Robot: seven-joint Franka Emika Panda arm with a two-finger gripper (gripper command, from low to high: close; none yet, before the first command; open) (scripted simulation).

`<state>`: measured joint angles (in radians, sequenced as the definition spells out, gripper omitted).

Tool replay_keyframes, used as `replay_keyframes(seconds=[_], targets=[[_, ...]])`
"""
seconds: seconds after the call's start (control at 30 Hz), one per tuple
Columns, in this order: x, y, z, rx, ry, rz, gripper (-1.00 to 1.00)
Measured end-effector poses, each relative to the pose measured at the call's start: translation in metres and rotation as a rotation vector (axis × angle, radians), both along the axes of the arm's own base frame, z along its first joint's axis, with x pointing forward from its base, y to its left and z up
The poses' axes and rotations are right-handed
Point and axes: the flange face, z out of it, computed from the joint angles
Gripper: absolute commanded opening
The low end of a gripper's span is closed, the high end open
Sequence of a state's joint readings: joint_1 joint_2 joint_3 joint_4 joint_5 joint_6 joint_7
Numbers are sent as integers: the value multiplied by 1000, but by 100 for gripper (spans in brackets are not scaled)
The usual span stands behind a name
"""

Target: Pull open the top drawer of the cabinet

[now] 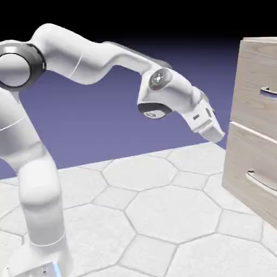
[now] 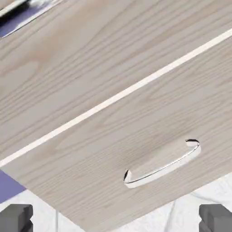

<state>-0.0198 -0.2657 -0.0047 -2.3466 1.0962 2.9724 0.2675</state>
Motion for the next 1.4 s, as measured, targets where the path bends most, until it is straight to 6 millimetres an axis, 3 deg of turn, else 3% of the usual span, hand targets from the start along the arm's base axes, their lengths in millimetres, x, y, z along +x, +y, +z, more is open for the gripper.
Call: replay_keyframes(seconds=[0.57, 1.4], targets=[[61, -15, 3, 397, -176, -168, 0], [163, 4, 10, 915, -472, -402, 0]])
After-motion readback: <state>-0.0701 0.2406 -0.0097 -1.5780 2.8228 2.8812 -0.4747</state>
